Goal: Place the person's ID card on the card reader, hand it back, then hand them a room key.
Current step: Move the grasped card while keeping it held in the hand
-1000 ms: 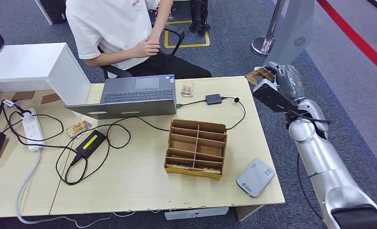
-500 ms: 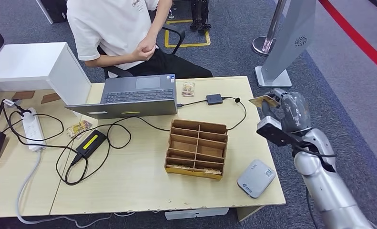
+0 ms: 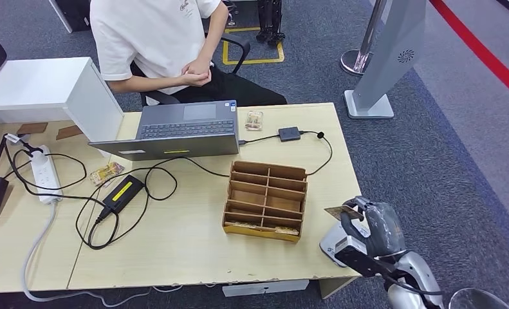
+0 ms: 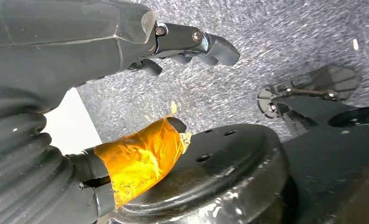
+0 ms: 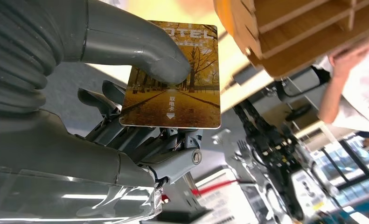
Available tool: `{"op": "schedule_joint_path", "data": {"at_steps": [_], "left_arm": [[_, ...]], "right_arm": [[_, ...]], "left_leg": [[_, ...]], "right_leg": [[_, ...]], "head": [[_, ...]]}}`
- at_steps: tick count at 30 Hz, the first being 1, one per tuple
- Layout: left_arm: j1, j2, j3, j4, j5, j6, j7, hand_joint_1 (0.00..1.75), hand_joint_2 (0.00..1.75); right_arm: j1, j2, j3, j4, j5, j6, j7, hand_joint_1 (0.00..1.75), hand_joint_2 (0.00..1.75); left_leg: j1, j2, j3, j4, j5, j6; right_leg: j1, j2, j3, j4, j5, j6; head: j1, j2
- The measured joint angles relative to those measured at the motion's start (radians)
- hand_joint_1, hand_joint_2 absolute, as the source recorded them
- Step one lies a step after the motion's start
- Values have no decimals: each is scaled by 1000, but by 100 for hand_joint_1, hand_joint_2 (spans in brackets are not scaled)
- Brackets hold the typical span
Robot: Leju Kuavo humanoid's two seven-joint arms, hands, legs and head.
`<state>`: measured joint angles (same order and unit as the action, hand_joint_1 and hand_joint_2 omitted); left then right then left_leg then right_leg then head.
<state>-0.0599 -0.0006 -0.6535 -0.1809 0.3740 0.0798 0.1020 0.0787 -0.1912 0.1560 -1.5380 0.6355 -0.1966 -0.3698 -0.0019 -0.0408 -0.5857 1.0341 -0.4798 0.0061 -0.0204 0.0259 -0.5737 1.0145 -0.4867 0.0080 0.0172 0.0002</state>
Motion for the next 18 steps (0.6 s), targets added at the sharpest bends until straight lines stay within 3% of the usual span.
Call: {"op": "schedule_joint_path", "data": {"at_steps": [18], "left_arm": [[7,4,0,0,8,3,30,0,175]], "right_arm": [[86,54,0,93,-57,3,19,175,175]], "left_leg": [[0,1,0,0,0,0]], "right_leg": [[0,0,0,0,0,0]], "head": [[0,0]]}}
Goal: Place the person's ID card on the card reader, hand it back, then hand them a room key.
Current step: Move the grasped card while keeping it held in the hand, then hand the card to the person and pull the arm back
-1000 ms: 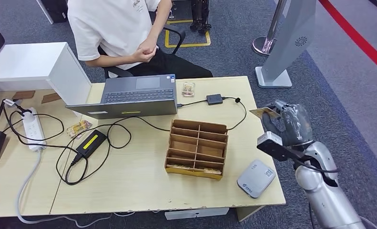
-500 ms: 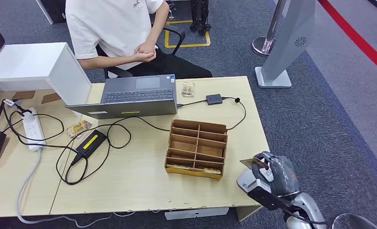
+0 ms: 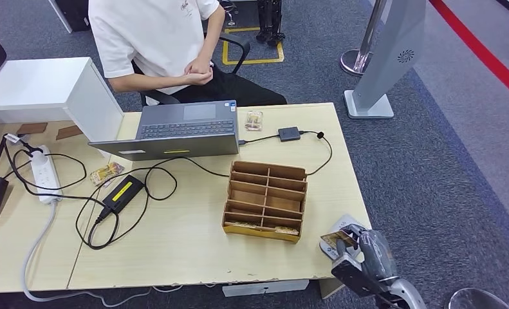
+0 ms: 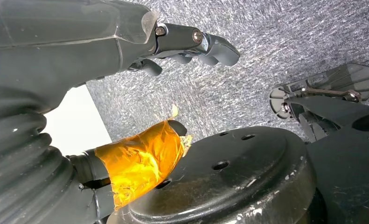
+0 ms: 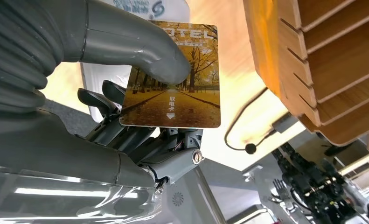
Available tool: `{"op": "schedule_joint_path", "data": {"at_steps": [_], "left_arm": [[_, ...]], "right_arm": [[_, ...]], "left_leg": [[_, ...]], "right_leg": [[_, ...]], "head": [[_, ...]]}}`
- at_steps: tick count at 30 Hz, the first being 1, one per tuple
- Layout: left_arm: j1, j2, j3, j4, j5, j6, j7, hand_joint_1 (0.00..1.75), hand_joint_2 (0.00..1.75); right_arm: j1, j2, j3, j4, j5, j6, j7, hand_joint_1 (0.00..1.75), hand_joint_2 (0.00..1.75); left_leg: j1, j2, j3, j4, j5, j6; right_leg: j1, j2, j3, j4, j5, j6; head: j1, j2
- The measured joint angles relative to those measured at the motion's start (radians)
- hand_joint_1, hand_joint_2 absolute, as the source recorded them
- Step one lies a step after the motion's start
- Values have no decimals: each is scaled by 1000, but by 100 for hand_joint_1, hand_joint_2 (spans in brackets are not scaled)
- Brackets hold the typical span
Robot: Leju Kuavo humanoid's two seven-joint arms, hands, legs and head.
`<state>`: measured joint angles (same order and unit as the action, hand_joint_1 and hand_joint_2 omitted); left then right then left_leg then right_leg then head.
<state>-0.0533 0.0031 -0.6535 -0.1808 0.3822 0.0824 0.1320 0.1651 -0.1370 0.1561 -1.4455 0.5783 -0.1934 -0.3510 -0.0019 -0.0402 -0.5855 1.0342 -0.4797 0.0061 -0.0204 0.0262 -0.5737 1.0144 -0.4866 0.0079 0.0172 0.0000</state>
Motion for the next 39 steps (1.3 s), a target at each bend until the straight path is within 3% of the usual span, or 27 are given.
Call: {"op": "schedule_joint_path", "data": {"at_steps": [11,20,26,39], "left_arm": [[0,2,0,0,2,0,0,0,175],[0,5,-3,0,-8,-7,-2,0,175],[-6,3,-4,0,-16,-7,-68,0,175],[-25,-2,-36,0,-52,-15,-66,0,175]], "right_arm": [[-3,13,3,37,-9,-2,3,175,175],[-56,10,3,-32,-39,27,-29,175,175],[-183,-11,3,-109,-53,73,-34,175,175],[-493,-21,53,-79,30,81,34,175,175]], "left_leg": [[0,0,0,0,0,0],[0,1,0,0,0,0],[0,3,1,0,1,0],[0,4,0,0,1,-1]], "right_leg": [[0,0,0,0,0,0],[0,1,0,0,1,0],[0,3,0,0,2,-1],[0,4,0,1,3,0]], "head": [[0,0],[0,0],[0,0],[0,0]]}}
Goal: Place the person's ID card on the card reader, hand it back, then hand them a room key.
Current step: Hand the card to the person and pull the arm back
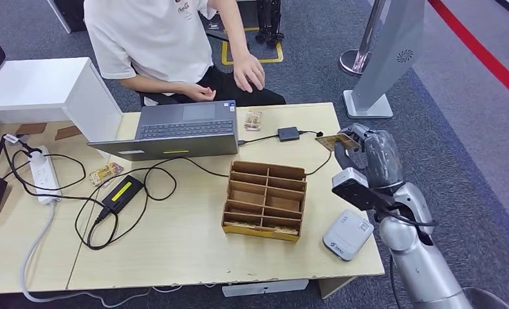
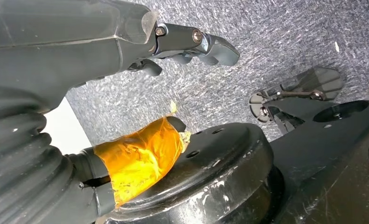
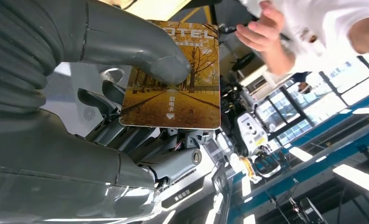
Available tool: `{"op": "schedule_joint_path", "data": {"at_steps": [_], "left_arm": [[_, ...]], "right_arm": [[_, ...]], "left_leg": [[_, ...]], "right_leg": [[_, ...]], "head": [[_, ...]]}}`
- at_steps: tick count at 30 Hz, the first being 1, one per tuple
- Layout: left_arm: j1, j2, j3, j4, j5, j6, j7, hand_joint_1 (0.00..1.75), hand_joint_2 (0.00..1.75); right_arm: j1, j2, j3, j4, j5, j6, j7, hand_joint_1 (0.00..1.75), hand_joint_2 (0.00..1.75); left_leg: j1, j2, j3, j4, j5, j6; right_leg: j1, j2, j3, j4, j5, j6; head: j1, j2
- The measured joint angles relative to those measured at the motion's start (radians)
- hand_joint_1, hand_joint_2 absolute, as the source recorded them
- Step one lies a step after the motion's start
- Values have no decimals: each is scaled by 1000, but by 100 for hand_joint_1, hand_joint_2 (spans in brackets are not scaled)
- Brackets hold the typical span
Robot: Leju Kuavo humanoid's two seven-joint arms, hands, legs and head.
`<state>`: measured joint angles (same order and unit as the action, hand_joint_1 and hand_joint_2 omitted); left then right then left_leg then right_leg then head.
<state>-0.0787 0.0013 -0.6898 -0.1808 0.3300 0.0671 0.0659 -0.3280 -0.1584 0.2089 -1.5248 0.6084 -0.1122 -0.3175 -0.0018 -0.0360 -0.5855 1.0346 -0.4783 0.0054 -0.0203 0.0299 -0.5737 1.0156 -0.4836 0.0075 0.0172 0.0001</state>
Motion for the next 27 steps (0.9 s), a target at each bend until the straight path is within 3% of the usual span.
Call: {"op": "schedule_joint_path", "data": {"at_steps": [4,13,22,26,27], "left_arm": [[-21,-2,-25,0,-31,-7,22,0,175],[-70,-8,-98,0,-91,-24,73,0,175],[-83,-11,-125,0,-97,-27,80,0,175],[-83,-12,-126,0,-93,-38,71,0,175],[-83,-12,-127,0,-91,-44,65,0,175]], "right_arm": [[-149,33,67,142,119,-53,67,175,175],[-515,167,219,640,399,-210,225,175,175],[-632,214,262,870,409,-245,245,175,175],[-649,227,262,922,398,-246,231,0,175],[-650,230,262,931,396,-248,223,0,175]], "left_leg": [[0,2,0,0,1,-1],[2,-1,0,0,5,-4],[2,-2,-1,0,5,-4],[2,-3,-2,0,5,-4],[2,-4,-2,0,5,-4]], "right_leg": [[0,2,-1,1,1,-1],[1,1,-2,2,3,-2],[1,-1,-2,1,3,-2],[1,-1,-2,1,3,-2],[1,-2,-2,1,3,-2]], "head": [[0,0],[0,0],[0,0],[0,0],[0,0]]}}
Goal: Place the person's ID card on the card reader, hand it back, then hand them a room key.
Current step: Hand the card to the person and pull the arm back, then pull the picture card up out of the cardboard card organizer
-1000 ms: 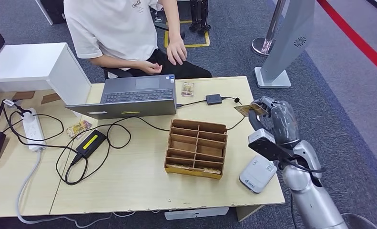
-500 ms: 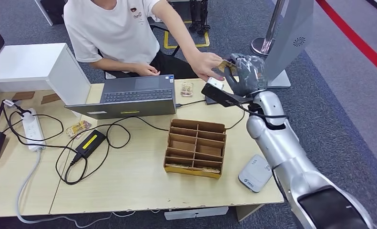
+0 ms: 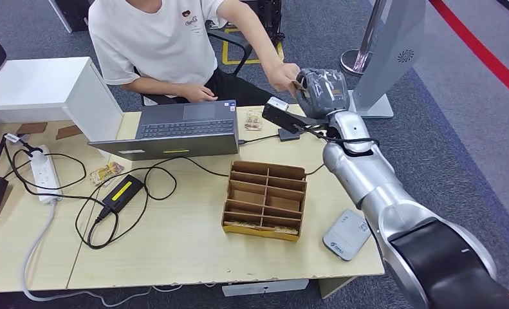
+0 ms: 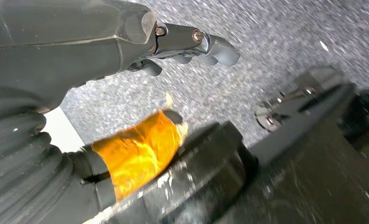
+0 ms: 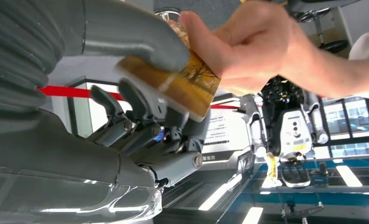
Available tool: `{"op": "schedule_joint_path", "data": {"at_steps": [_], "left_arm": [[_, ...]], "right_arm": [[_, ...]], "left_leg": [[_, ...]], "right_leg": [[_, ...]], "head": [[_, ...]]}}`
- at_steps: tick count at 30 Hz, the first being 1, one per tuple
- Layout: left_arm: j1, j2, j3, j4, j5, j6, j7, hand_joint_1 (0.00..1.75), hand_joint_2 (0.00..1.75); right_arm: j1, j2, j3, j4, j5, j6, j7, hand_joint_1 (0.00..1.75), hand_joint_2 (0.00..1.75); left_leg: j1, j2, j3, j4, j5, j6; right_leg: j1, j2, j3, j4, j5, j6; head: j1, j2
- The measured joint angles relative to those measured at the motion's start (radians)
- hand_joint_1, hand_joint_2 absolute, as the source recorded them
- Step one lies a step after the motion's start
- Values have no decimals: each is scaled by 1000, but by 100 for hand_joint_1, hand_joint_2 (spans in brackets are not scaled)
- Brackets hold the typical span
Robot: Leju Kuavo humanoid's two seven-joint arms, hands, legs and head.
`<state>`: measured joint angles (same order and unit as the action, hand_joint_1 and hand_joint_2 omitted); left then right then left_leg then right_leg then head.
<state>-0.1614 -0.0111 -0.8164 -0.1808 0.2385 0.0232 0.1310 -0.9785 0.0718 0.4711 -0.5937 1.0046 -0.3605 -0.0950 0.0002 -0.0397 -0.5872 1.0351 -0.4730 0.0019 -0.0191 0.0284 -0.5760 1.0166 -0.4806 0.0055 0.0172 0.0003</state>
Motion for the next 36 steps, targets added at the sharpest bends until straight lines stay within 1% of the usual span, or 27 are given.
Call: {"op": "schedule_joint_path", "data": {"at_steps": [5,8,11,15,19,23,28,32,36], "left_arm": [[0,-2,0,0,8,11,-11,0,175],[1,-2,0,0,22,18,-9,0,175],[5,-2,0,0,39,24,-8,0,175],[16,0,0,0,70,32,-16,0,175],[29,3,2,0,107,39,-43,0,175],[45,5,11,0,146,42,-87,0,175],[61,9,25,0,171,47,-110,0,175],[66,10,32,0,174,48,-113,0,175],[67,10,36,0,177,48,-114,0,175]], "right_arm": [[6,9,-2,18,-15,-13,-48,0,175],[34,9,-9,-5,-57,-1,-98,0,175],[91,8,-22,-71,-114,31,-141,0,175],[195,-9,-24,-219,-165,65,-162,0,175],[312,-51,-24,-401,-215,87,-181,0,175],[456,-124,-28,-617,-239,95,-203,0,175],[623,-210,-55,-843,-240,87,-220,0,175],[681,-247,-68,-934,-239,83,-223,0,175],[712,-265,-74,-986,-239,83,-224,0,175]], "left_leg": [[0,0,0,0,0,0],[0,0,0,0,0,0],[0,0,0,0,0,0],[0,0,0,0,0,0],[0,0,-1,0,-1,0],[0,0,-2,0,-1,1],[0,1,-2,0,-3,2],[0,3,-2,0,-3,1],[0,3,-2,0,-3,1]], "right_leg": [[0,0,-1,0,0,0],[0,0,-1,0,0,0],[0,0,-1,0,0,0],[0,0,-1,0,0,0],[0,0,-2,-1,0,0],[0,-1,-2,-2,-1,1],[0,-1,-2,-2,-1,1],[0,1,-2,-2,-1,0],[0,1,-2,-2,0,0]], "head": [[0,0],[0,0],[0,0],[0,0],[0,0],[0,0],[0,0],[0,0],[0,0]]}}
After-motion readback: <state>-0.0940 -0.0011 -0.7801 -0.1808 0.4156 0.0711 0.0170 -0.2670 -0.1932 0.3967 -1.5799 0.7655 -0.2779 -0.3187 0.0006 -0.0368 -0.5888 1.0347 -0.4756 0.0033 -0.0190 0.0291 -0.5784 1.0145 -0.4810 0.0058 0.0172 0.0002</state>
